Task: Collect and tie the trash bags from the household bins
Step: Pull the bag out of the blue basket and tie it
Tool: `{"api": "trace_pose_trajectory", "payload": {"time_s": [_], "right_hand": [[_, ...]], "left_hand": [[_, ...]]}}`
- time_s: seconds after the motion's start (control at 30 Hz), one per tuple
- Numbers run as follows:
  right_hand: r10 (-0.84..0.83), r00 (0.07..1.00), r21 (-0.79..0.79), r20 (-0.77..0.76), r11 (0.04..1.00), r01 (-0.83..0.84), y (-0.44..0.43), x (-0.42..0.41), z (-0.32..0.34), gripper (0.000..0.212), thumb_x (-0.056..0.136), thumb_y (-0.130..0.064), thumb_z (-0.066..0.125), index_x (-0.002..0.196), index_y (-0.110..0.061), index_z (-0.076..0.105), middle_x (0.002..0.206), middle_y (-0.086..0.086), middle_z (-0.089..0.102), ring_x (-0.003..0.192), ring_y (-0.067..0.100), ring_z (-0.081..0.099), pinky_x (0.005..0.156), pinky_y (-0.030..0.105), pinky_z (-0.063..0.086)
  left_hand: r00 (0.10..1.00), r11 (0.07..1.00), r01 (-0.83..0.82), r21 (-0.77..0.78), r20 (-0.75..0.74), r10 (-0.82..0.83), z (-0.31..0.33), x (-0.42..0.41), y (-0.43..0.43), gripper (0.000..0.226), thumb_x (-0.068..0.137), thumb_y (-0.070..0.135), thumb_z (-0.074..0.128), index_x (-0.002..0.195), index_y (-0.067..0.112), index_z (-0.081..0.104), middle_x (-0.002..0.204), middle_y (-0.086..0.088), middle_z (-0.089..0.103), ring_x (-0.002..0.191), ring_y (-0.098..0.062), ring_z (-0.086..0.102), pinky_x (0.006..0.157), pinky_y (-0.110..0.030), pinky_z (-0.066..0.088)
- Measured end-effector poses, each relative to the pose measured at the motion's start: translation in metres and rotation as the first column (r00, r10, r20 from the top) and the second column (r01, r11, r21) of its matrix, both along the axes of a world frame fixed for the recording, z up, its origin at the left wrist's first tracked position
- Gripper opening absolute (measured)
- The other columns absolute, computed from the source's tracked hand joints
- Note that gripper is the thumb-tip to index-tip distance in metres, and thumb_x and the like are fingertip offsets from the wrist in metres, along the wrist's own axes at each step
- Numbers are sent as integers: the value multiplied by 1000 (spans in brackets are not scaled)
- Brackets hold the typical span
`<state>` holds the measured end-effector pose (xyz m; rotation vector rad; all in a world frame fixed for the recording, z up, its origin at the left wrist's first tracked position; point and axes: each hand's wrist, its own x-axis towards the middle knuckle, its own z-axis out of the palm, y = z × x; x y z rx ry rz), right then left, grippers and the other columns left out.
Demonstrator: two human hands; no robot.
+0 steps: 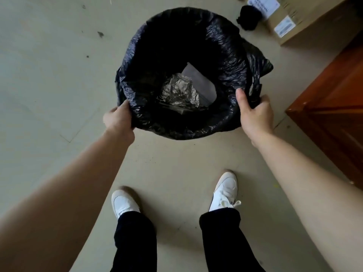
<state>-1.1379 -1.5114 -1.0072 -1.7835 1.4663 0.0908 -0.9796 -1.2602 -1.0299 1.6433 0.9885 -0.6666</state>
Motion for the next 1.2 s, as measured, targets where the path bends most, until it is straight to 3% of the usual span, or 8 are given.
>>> {"api": "trace_pose_trajectory", "payload": {"time_s": [0.13,0.27,0.37,0.57,0.77,0.9,1.1,1.2], "right_hand": [[121,989,-136,-82,982,-132,3,15,21,45,94,-51,57,110,-9,52,93,1,58,95,30,61,72,30,38],[248,959,-238,-136,932,-274,6,31,52,31,102,-37,46,115,-10,51,104,14,67,96,34,62,69,32,37],[267,963,-258,-49,928,-270,8,41,83,27,101,-31,46,119,-12,54,106,12,68,97,34,61,70,31,37],[315,938,-333,146,908,-253,-4,66,159,29,99,-29,50,123,-14,60,107,2,68,98,21,58,68,20,29],[361,863,-441,353,878,-187,-4,71,223,29,94,-27,50,112,-8,63,97,-4,66,89,14,59,74,24,39],[404,829,-495,386,849,-183,-5,76,268,34,93,-30,50,109,-5,66,104,11,66,97,20,59,87,30,47],[450,658,-499,604,857,-127,16,103,351,15,97,-26,48,98,-16,59,87,10,65,82,29,63,77,49,52],[512,637,-469,576,845,-255,42,124,381,20,98,-26,50,99,-11,62,81,-5,65,76,18,65,74,43,54]], "left_hand": [[926,964,-41,263,373,-62,30,15,1,10,87,22,62,93,14,62,78,3,62,66,-11,57,61,-24,47],[628,857,342,386,584,-514,84,10,-24,8,91,26,57,93,24,49,88,-3,60,76,-16,55,71,-31,48],[522,784,520,339,601,-606,121,-1,-46,15,96,25,60,93,17,47,76,8,55,65,-7,51,60,-19,42],[703,898,409,161,572,-423,172,21,-59,27,91,31,60,86,4,61,71,4,55,65,-10,47,64,-30,43],[534,952,246,180,795,-288,249,28,-61,24,91,27,55,70,33,46,74,9,45,69,-4,40,69,-24,36],[499,966,213,146,834,-236,300,29,-45,12,89,23,50,77,24,50,77,1,48,71,-9,43,68,-25,38],[301,998,54,42,952,-56,380,39,-2,9,92,10,46,86,12,52,80,-9,54,73,-22,50,66,-29,44],[365,998,4,56,929,-53,403,47,37,12,91,15,51,82,22,50,74,2,60,73,-22,59,68,-40,48]]}}
